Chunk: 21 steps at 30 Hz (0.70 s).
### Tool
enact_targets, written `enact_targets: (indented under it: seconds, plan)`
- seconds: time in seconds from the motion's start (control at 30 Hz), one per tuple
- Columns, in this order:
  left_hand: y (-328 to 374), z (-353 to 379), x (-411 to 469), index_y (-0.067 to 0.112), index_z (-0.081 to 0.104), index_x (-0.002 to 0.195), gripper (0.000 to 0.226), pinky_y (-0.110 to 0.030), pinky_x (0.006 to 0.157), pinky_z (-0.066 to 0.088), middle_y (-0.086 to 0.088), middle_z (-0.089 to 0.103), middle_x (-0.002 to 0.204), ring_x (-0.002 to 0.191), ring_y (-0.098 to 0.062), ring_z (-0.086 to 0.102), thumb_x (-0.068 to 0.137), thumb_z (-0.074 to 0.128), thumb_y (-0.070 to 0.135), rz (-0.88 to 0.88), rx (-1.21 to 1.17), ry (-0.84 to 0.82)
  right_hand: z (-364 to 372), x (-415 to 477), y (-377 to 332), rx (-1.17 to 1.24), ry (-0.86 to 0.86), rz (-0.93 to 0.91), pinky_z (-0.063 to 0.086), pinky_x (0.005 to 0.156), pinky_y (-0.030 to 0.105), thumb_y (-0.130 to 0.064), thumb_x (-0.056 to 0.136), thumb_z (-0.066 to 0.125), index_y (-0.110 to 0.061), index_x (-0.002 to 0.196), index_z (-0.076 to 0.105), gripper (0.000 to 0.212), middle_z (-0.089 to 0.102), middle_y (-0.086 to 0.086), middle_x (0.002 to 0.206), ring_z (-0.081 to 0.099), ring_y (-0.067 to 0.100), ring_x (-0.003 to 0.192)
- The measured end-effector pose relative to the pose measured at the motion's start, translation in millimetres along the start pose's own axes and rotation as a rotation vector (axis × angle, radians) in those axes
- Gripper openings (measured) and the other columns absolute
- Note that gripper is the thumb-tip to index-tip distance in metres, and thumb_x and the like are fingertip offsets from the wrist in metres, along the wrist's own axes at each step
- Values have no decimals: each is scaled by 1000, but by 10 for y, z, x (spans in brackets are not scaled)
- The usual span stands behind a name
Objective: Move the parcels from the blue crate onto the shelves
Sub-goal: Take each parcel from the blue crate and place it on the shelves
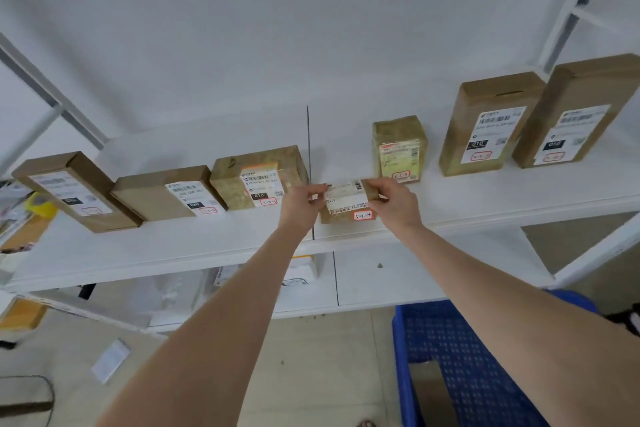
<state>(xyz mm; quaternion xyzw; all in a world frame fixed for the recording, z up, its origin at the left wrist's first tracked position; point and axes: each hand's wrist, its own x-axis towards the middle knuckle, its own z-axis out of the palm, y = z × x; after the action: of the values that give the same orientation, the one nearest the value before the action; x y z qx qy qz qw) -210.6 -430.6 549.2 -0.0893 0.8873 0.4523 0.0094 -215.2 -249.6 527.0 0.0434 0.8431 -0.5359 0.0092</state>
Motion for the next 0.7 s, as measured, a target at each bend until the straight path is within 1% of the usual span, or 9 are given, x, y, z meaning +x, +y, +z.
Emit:
enact_targets:
  seconds: [0.07, 0.1, 0.23, 0.33, 0.43, 0.5, 0.57, 0.63, 0.7]
  plan:
    - [-75, 25, 18, 12, 69, 115, 31, -3, 58, 44, -6, 68, 113, 81, -15, 60, 88, 59, 0, -6, 31, 27, 95, 12, 24, -20, 38, -5, 40, 80, 9, 5, 80, 60, -16, 115, 67, 41, 69, 3, 110, 63, 16, 101]
    - [-107, 49, 25, 10, 69, 113, 30, 0, 57, 42, -7, 68, 113, 82, -15, 61, 87, 60, -1, -8, 24, 40, 128, 14, 46, -27, 56, -3, 40, 80, 10, 6, 81, 58, -15, 115, 67, 41, 70, 5, 111, 64, 18, 102]
    - [-158, 149, 12, 7, 70, 108, 25, 2, 66, 40, -5, 67, 112, 95, -12, 63, 86, 59, -3, 3, 5, 60, 186, 8, 172, -64, 93, 2, 42, 84, 13, 9, 82, 54, -12, 116, 66, 41, 70, 6, 110, 65, 20, 102]
    - [-184, 196, 3, 7, 71, 102, 23, -7, 75, 42, -6, 64, 110, 89, -13, 61, 85, 59, -4, 102, 77, 89, 199, -13, 213, -73, 101, -20, 48, 88, 22, 10, 84, 53, -9, 116, 66, 39, 69, 10, 111, 65, 22, 103]
    - [-198, 226, -9, 7, 70, 100, 20, -17, 75, 42, -2, 57, 113, 87, -17, 58, 86, 58, -1, 205, 252, 105, 209, -19, 220, -115, 76, -73, 51, 94, 36, 8, 87, 52, -5, 120, 63, 37, 66, 13, 116, 63, 27, 105]
    - [-177, 241, -30, 8, 68, 107, 26, -24, 76, 46, -1, 55, 119, 97, -19, 58, 86, 55, -1, 279, 386, 86, 203, -24, 241, -221, 75, -157, 49, 97, 42, 5, 86, 54, -6, 123, 61, 39, 59, 12, 125, 59, 28, 110]
    - [-138, 255, -71, 9, 64, 117, 35, -32, 81, 49, -2, 55, 124, 109, -21, 54, 86, 53, -2, 353, 478, 60, 179, -39, 260, -365, 99, -238, 47, 98, 42, 1, 86, 57, -7, 126, 59, 40, 52, 10, 132, 52, 28, 118]
    - [-91, 266, -110, 10, 61, 123, 40, -34, 82, 50, -2, 55, 128, 116, -21, 51, 87, 51, -3, 396, 526, 42, 151, -55, 239, -450, 121, -309, 49, 92, 40, -1, 87, 57, -7, 125, 60, 38, 52, 10, 130, 49, 30, 118]
    - [-55, 282, -139, 11, 60, 125, 43, -36, 84, 50, -2, 56, 129, 118, -22, 51, 87, 49, -4, 425, 560, 25, 142, -61, 223, -517, 127, -417, 53, 82, 40, 3, 85, 59, -7, 118, 65, 35, 57, 9, 121, 52, 32, 110]
